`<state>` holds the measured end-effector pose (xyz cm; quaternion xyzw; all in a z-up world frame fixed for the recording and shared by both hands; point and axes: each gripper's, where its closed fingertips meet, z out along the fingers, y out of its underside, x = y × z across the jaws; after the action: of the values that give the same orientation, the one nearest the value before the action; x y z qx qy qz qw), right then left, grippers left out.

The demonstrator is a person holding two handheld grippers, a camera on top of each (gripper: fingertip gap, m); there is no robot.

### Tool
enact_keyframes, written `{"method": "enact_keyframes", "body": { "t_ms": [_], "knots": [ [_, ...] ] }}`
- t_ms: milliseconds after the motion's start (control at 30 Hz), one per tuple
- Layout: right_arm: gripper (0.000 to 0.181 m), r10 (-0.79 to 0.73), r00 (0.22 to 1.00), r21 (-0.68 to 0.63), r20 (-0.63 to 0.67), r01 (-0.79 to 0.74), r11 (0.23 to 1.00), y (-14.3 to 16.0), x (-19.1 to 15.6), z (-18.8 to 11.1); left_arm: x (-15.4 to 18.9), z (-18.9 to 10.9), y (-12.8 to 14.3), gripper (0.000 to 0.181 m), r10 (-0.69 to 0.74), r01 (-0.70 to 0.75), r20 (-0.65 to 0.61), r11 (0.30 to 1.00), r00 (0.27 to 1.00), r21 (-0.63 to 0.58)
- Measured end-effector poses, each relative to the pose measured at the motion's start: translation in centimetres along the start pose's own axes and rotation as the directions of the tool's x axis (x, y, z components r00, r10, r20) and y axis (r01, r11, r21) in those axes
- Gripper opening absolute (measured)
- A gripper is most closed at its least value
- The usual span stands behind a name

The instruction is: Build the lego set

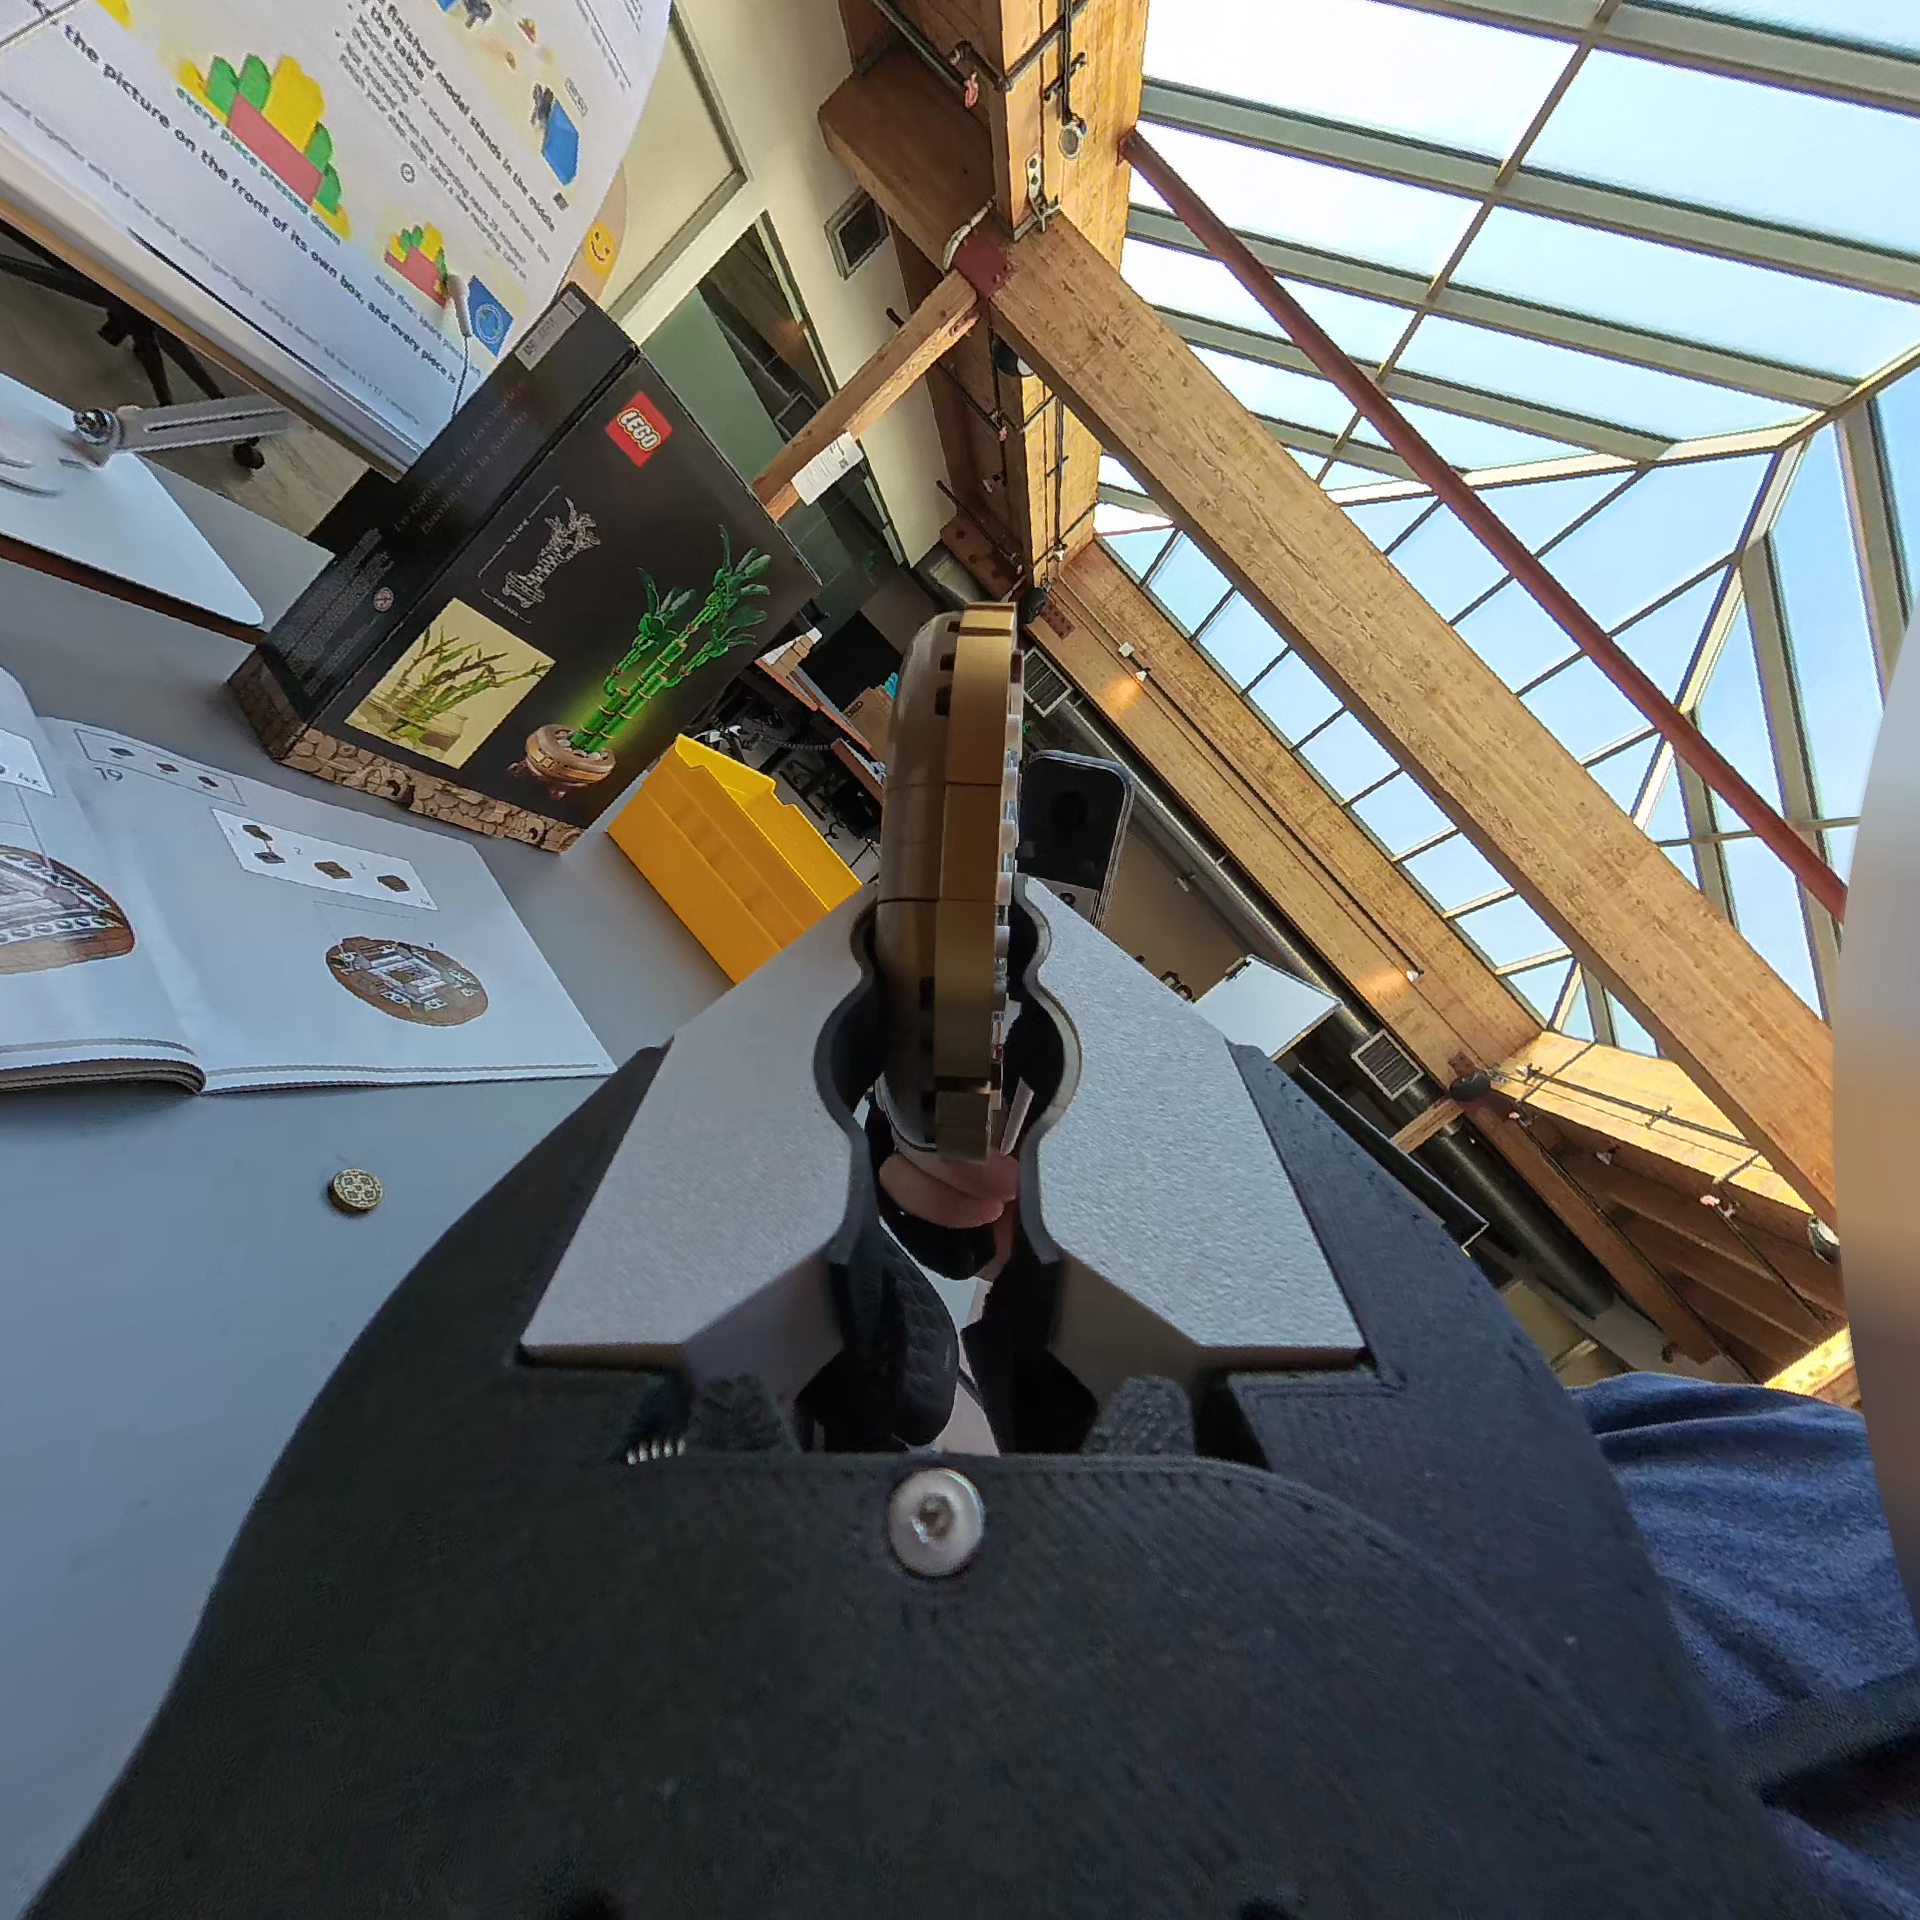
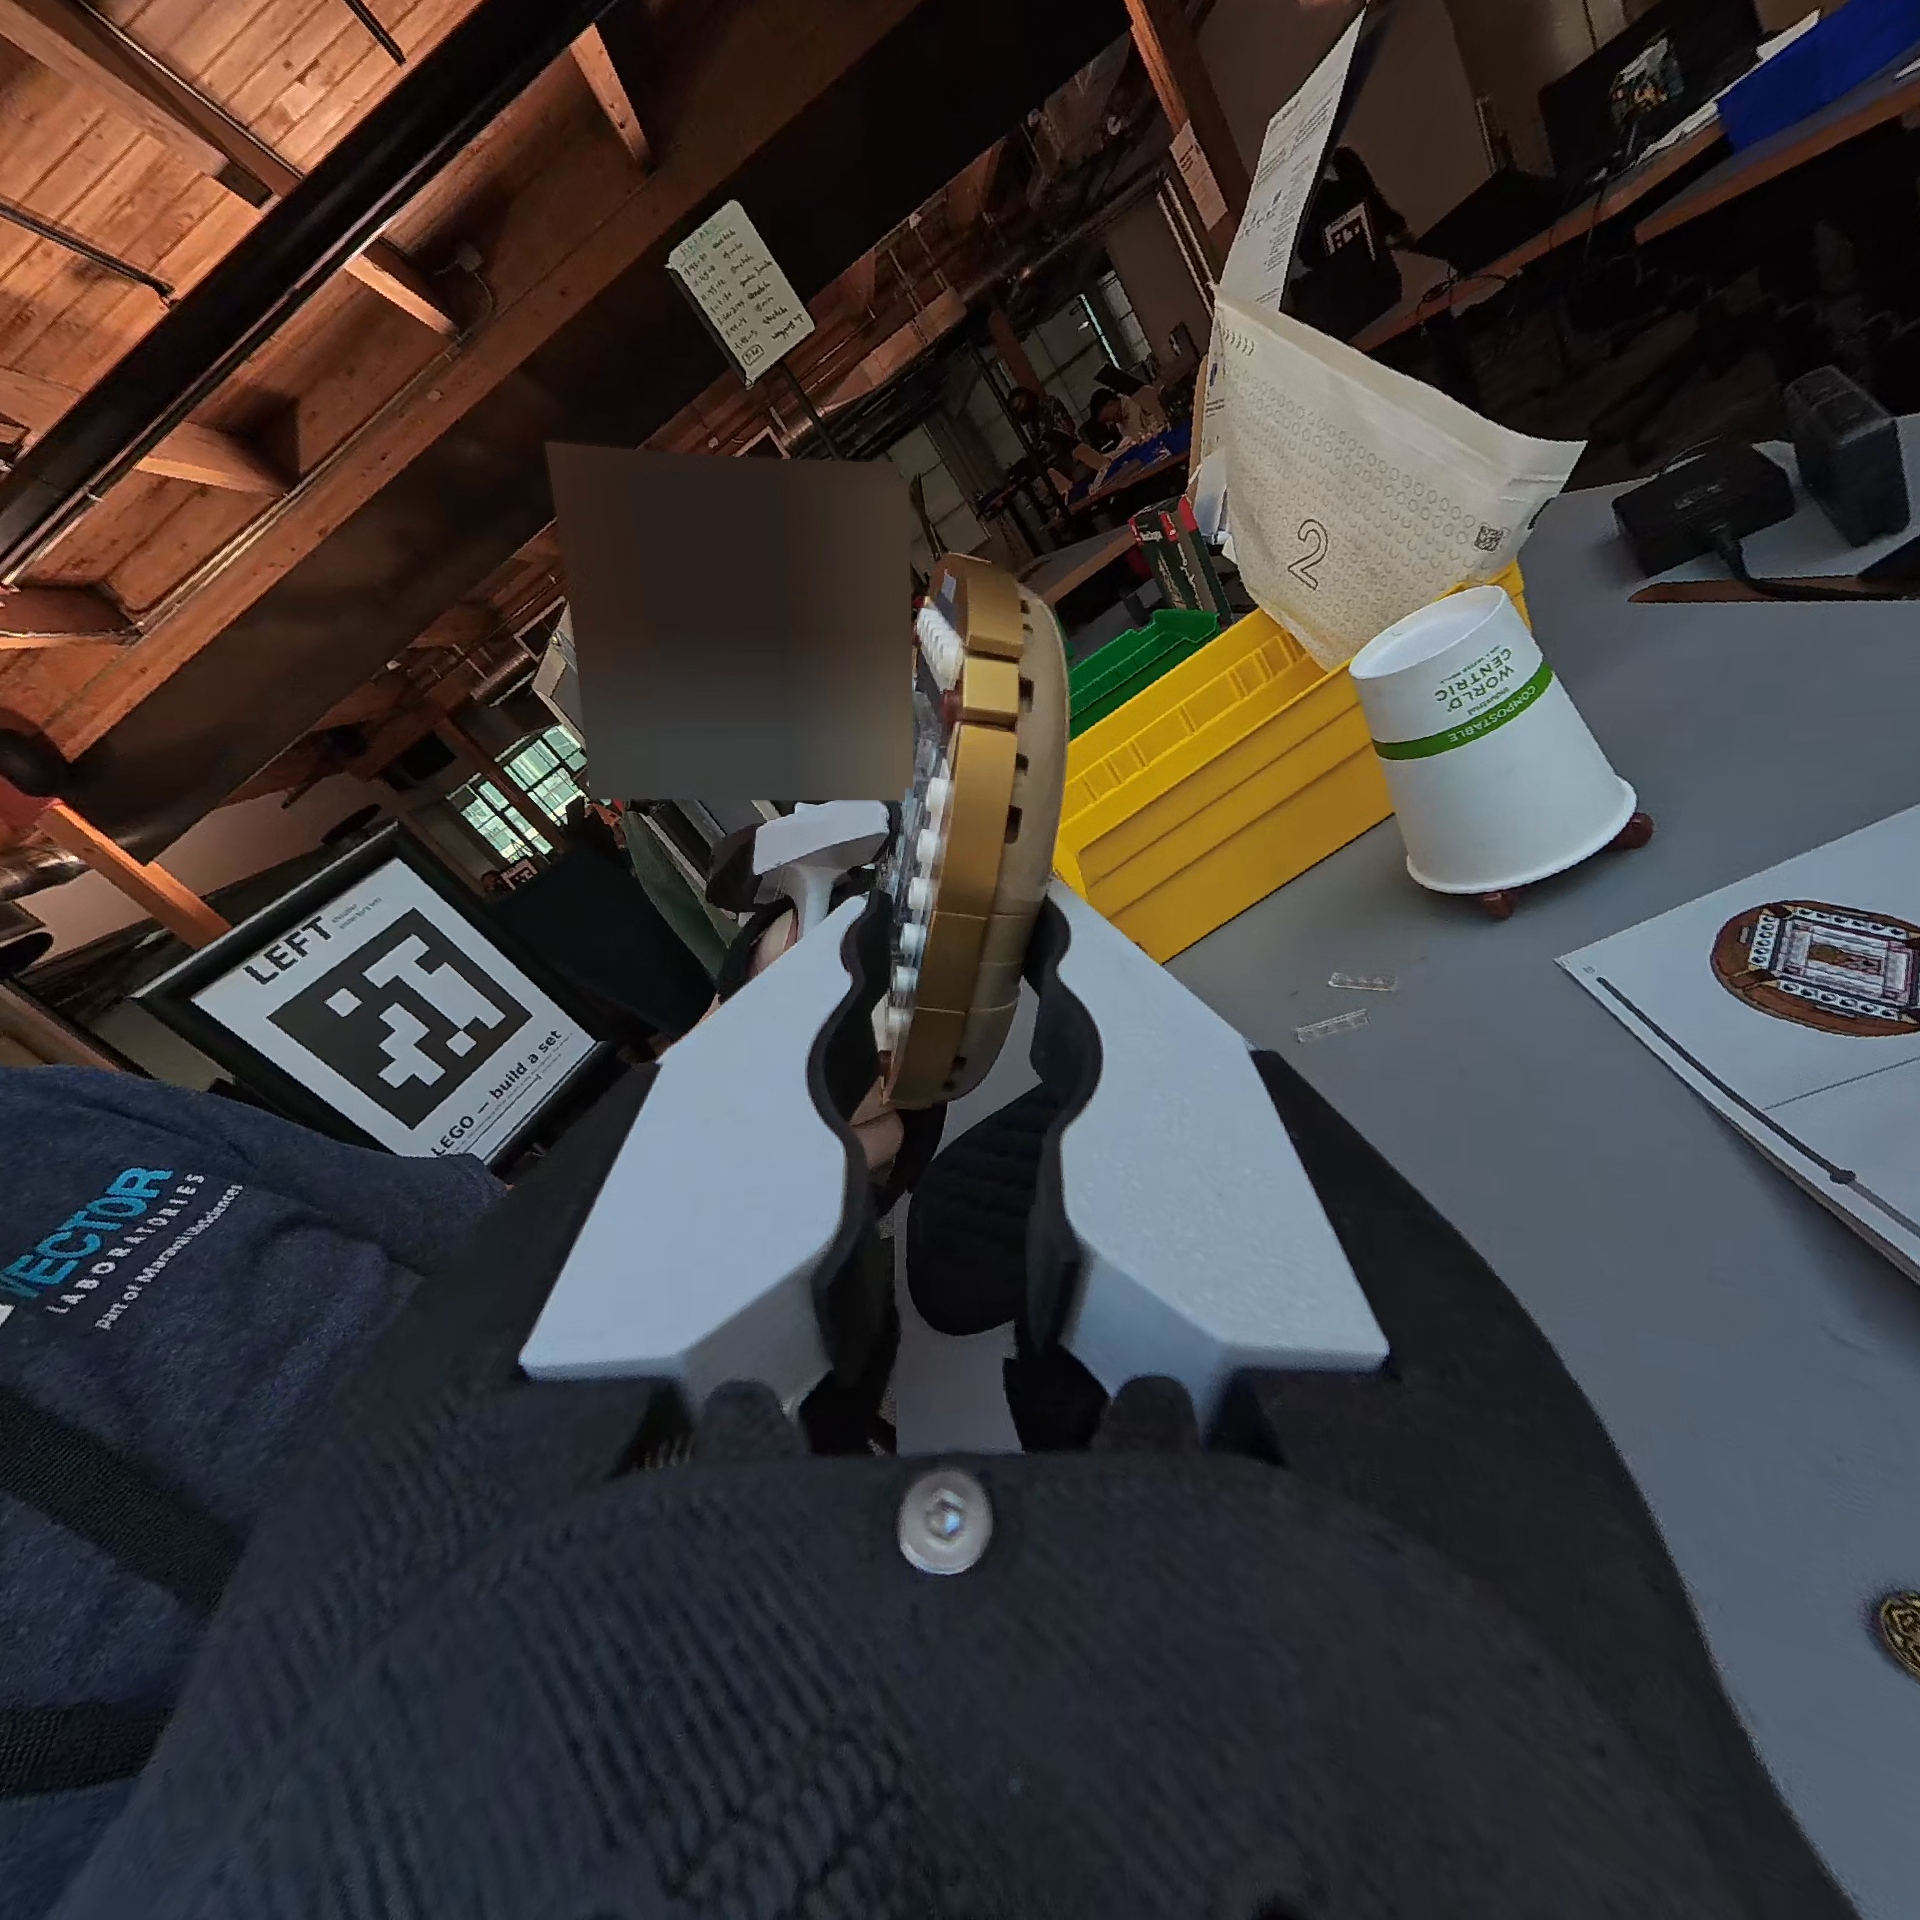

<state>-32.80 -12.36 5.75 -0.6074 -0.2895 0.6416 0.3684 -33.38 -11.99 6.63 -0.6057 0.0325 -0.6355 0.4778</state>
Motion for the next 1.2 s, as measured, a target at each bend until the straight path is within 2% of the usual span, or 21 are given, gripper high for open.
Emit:
{"method": "enact_keyframes", "body": {
  "t_ms": [167,333,400,433,600,800,833,867,1033,1200],
  "knots": [
    [0.024,0.031,0.999,0.001,0.014,-0.031,1.000,0.0,0.0,0.1,-0.1,0.0,-0.1,0.018,0.001,-0.001,0.002,1.000,1.000,-0.003],
    [0.025,-0.006,0.999,-0.014,0.032,0.007,1.000,-0.1,-0.2,0.0,0.2,-0.2,0.0,0.018,0.012,-0.013,-0.015,1.000,1.000,-0.018],
    [0.052,0.031,0.997,-0.002,0.069,-0.031,1.000,-1.2,-0.5,-0.4,0.1,-0.3,0.0,0.018,0.020,-0.020,-0.006,0.999,1.000,-0.025],
    [0.053,0.059,0.995,-0.016,0.087,-0.057,0.998,-1.6,-0.6,-0.6,0.0,-0.5,-0.2,0.018,0.011,-0.011,-0.006,1.000,1.000,-0.019],
    [0.045,0.097,0.994,-0.073,0.043,-0.093,0.993,-2.1,0.3,-1.0,-0.5,-1.4,-1.3,0.018,-0.019,0.019,0.001,0.999,1.000,0.035],
    [0.037,0.192,0.979,-0.042,0.071,-0.189,0.981,-1.3,0.8,-0.2,-0.6,-1.0,-0.4,0.018,0.048,-0.048,0.032,0.999,0.998,-0.016],
    [0.023,0.188,0.979,-0.056,0.083,-0.184,0.981,-1.0,0.6,0.0,-0.5,-0.9,-0.3,0.018,0.059,-0.059,0.033,0.998,0.998,-0.022],
    [0.020,0.178,0.980,-0.069,0.083,-0.173,0.983,-0.7,0.5,0.1,-0.4,-0.8,-0.2,0.018,0.066,-0.065,0.028,0.998,0.997,-0.024],
    [0.024,0.217,0.970,-0.035,0.113,-0.215,0.976,-1.4,0.3,0.2,-0.2,-0.7,-0.2,0.018,0.095,-0.094,0.028,0.995,0.995,-0.036],
    [0.020,0.203,0.974,-0.053,0.100,-0.198,0.979,-1.2,0.5,0.1,-0.2,-0.6,0.0,0.018,0.089,-0.088,0.017,0.995,0.996,-0.041]
  ]
}}
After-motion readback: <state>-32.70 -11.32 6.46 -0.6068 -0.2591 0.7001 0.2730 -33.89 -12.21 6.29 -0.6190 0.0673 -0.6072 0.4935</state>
